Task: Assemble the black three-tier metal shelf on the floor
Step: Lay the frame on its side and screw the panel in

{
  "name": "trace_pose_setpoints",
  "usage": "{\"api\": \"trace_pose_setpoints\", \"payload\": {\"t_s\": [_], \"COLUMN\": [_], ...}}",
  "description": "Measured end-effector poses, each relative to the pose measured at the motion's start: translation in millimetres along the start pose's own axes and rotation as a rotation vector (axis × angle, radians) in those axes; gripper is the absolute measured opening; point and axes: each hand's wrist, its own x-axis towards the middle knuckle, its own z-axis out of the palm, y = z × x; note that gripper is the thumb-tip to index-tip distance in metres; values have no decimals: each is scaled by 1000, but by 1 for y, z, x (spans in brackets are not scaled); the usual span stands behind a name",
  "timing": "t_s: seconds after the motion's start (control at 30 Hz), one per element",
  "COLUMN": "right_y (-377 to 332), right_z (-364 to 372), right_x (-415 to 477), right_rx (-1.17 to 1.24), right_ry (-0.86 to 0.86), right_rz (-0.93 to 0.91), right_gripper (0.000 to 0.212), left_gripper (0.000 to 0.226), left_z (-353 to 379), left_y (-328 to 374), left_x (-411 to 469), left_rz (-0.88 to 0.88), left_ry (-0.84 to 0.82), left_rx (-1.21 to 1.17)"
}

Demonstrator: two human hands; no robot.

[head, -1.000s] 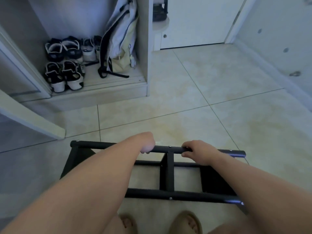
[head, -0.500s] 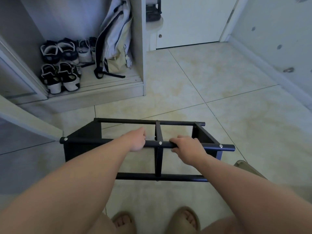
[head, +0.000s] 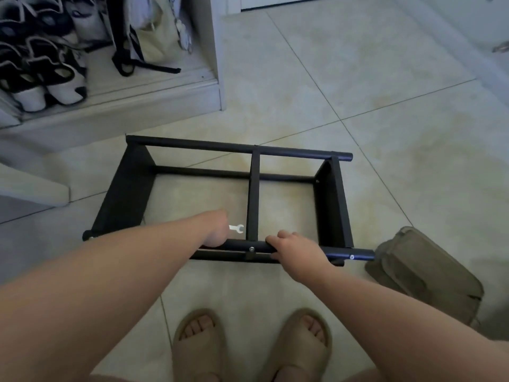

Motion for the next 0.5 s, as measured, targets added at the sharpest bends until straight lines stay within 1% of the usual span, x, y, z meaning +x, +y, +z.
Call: {"api": "trace_pose_setpoints", "payload": {"t_s": [0.1,0.17,0.23,0.27,0.3,0.37,0.4,0.43,0.5], "right_y": [9,17,24,27,30,31,28,26,20], "right_z": [10,16,20,21,23,23,23,24,27], "right_x": [4,5,6,7,9,14,18,22,33], "right_rx": [-20,-48,-75,-71,-57,-16,-14,-27,-68], "right_ry": [-39,-38,-21,-12,-3,9,15,24,53], "right_rz": [-16,-45,-72,-78,-78,-66,-71,-85,-120], "right_gripper": [24,27,34,42,55,91,104,113,118], "left_gripper": [29,27,28,29,28,26,25,26,27], "left_z": [9,15,16,15,15,14,15,15,16], "left_y": [-1,2,3,3,1,0,-2,-4,-10], "left_x": [13,19,25,29,33,41,46,50,60], "left_rz": [21,36,56,63,70,89,91,88,77], "left_ry": [-46,-108,-112,-103,-94,-109,-126,-134,-118], "left_rx": [19,27,40,31,9,-39,-64,-85,-114]}}
